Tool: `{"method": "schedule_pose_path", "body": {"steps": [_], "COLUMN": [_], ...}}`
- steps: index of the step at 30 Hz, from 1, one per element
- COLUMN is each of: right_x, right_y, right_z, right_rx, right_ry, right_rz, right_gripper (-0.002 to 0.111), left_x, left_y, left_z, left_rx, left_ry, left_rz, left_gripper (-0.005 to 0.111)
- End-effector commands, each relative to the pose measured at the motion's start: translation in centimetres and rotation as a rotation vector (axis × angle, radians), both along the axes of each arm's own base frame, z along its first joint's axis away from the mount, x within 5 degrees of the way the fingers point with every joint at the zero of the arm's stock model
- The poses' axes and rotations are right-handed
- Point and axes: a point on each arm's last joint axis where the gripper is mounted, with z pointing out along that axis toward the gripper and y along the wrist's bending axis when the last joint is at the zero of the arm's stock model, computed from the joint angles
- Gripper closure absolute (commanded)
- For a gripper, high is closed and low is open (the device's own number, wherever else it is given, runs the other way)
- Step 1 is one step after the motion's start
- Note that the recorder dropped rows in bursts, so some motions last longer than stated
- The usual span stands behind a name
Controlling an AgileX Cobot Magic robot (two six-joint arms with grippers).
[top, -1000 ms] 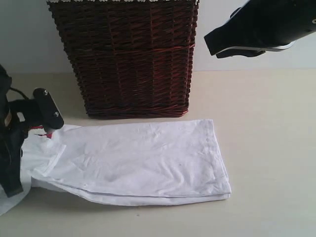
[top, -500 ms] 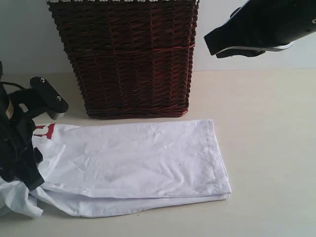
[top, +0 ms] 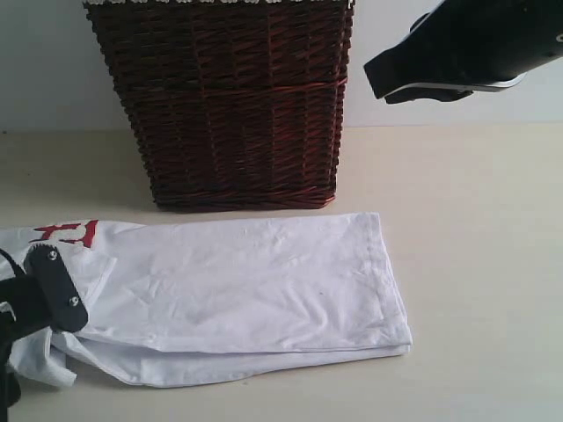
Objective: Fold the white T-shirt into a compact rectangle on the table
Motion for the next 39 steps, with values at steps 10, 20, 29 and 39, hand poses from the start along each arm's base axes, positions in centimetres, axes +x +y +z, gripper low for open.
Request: {"method": "schedule_pose_path", "body": {"steps": [10,20,29,39], "right_x": [-0.1,-0.1,-0.1,-0.1], "right_y": [-0.2,-0.2,-0.2,-0.2], "right_z": [0.4,0.4,0.4,0.4], "right_rx": [0.004,0.004,0.004,0.004], "right_ry": [-0.019,-0.019,-0.019,-0.019], "right_rz": [0.000,0.000,0.000,0.000], "right_gripper": [0.100,0.100,0.100,0.100], "left_x": [0.8,1.8,2.2,1.9], "left_y": [0.1,2.0,0.9,0.4], "left_z": [-2.4,-4.2,-2.8,2.7], "left_rx": [0.037,0.129,0.108,0.041], "left_ry": [0.002,0.033,0.079,0.138], "left_rz": [0.066,0.129,0.143,-0.007], "left_gripper": [0.048,0.097,0.107,0.107]}}
